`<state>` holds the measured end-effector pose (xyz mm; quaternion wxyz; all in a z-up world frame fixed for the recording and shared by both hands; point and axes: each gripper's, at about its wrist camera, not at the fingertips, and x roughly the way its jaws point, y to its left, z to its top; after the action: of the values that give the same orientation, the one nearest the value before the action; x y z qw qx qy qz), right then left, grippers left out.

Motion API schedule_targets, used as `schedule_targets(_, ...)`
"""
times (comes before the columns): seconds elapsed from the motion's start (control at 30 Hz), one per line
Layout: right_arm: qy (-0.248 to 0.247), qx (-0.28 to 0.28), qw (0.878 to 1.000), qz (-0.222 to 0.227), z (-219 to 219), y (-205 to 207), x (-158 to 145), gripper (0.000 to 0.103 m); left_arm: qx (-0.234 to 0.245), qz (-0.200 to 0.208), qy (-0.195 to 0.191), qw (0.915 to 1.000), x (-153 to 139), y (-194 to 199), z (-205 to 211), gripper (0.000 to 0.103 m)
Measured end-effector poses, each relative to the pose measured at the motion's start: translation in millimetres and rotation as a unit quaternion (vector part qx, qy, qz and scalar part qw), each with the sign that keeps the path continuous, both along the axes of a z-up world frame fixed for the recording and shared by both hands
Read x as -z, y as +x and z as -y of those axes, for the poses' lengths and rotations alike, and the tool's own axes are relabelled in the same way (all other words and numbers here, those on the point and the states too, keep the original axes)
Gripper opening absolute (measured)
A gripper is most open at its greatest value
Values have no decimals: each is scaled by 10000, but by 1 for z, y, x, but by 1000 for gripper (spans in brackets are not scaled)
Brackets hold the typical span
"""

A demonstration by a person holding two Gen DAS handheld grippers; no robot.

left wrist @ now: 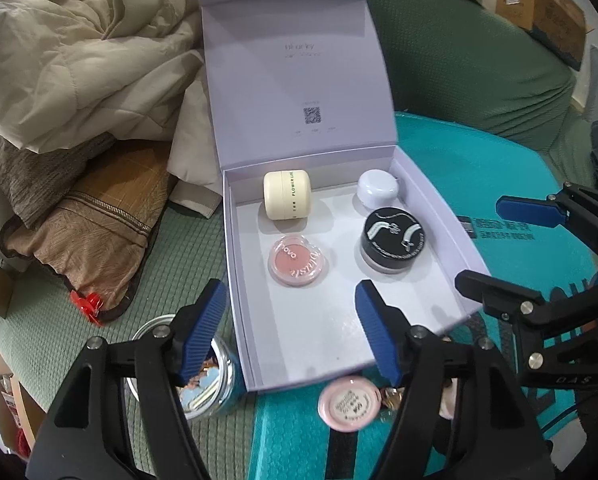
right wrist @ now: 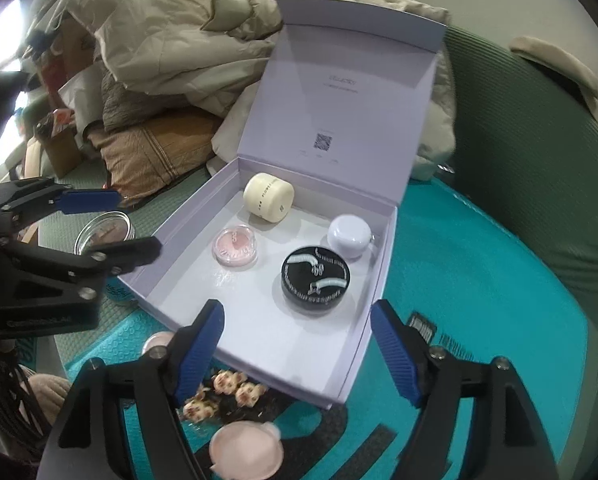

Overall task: Organize objects
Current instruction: 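Withdraw both tools from the box toward the remaining cosmetics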

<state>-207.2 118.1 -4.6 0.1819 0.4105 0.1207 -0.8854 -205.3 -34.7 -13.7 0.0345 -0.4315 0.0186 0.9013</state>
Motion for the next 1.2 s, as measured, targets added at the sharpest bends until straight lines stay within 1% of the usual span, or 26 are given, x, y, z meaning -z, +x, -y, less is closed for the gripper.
schedule_targets(0.1,-176,180,9997,43,2,13,3,77,58,-78,-44,9999,-8,12,4,69)
schedule_targets(0.17,-92,144,9998,74,10,23,7,77,124,-138,-124,9998,-13,21,7,70)
schedule_targets(0.27,-20,59,9999,97,19,37,11,77,-15,-210,-116,9997,-15,32,14,71)
schedule_targets(0.43,-139,86,9998,131,25,59,11,77,-135,-89,-264,9995,-9,46,19,71)
schedule_targets(0.53,-196,71,9997,128,25,71,11,77,-164,68,-233,9996,-3,55,22,71)
schedule_targets(0.67,-278,122,9995,115,23,87,12,77,-219,172,-226,9994,2,67,26,71)
schedule_targets(0.93,-287,126,9995,77,20,116,12,77,-192,180,-107,9996,1,91,28,71)
schedule_targets(1.2,-337,175,9992,111,10,124,13,77,23,169,-253,9995,1,110,12,74)
